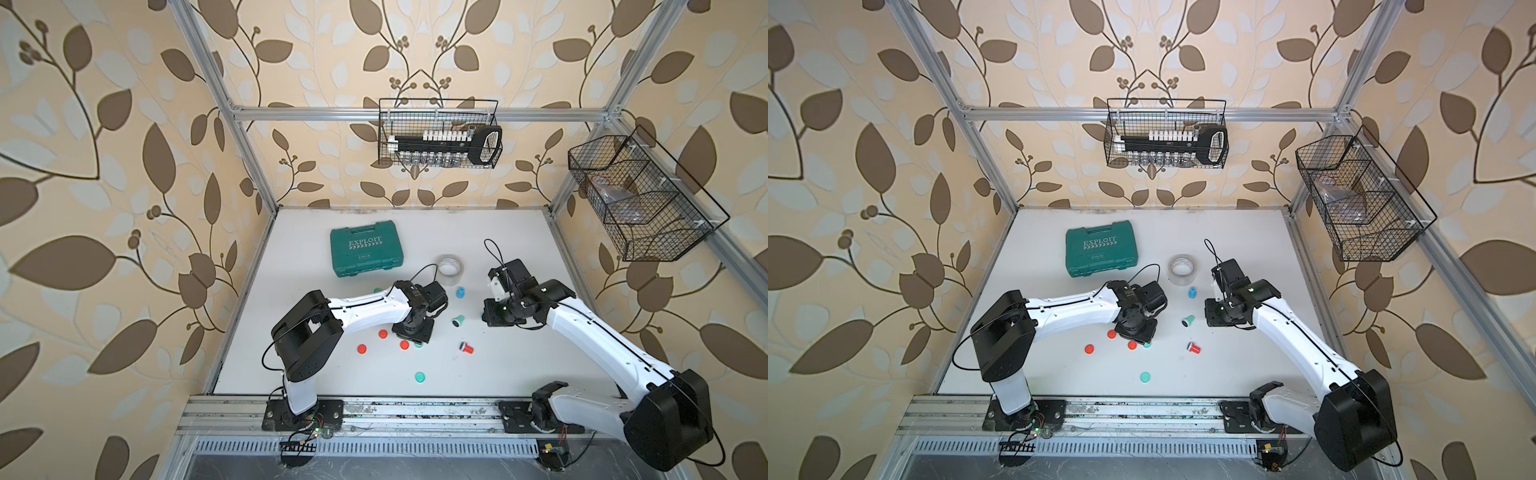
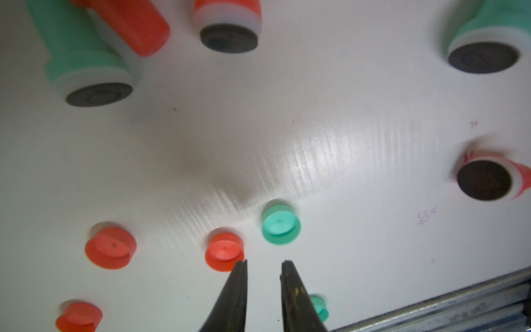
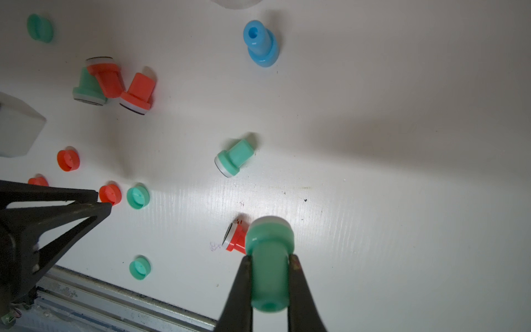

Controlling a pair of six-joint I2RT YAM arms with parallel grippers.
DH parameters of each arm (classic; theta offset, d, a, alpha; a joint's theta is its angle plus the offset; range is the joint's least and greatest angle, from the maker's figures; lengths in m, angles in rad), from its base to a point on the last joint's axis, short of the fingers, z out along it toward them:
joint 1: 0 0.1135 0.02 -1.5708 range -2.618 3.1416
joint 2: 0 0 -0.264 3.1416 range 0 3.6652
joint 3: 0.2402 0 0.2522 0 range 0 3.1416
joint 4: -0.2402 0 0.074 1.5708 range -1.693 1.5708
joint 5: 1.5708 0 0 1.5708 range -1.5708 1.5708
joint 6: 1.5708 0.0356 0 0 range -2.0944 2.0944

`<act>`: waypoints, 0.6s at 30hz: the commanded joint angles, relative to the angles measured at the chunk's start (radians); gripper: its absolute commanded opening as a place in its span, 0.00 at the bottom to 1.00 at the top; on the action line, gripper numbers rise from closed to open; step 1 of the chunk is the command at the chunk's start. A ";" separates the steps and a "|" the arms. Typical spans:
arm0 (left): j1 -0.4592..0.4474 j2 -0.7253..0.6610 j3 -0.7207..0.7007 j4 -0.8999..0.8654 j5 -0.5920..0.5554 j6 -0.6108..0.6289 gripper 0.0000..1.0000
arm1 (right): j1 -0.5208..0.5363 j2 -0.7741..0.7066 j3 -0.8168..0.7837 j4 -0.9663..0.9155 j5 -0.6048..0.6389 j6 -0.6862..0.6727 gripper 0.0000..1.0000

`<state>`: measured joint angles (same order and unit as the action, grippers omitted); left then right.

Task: Close the stamp cap
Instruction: Move the cover to the center of the board.

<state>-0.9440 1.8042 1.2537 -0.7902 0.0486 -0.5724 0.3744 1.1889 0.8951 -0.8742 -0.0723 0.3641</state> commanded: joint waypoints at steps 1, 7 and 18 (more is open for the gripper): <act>-0.012 0.016 0.034 -0.010 -0.003 -0.019 0.20 | -0.004 0.005 -0.019 0.004 -0.015 -0.013 0.08; -0.015 0.036 0.036 0.007 0.015 -0.021 0.15 | -0.004 0.003 -0.020 0.005 -0.019 -0.013 0.08; -0.024 0.076 0.059 0.010 0.029 -0.024 0.11 | -0.003 -0.006 -0.020 0.002 -0.023 -0.014 0.09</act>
<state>-0.9569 1.8637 1.2831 -0.7753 0.0643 -0.5869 0.3744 1.1889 0.8936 -0.8707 -0.0799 0.3611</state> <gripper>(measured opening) 0.117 0.130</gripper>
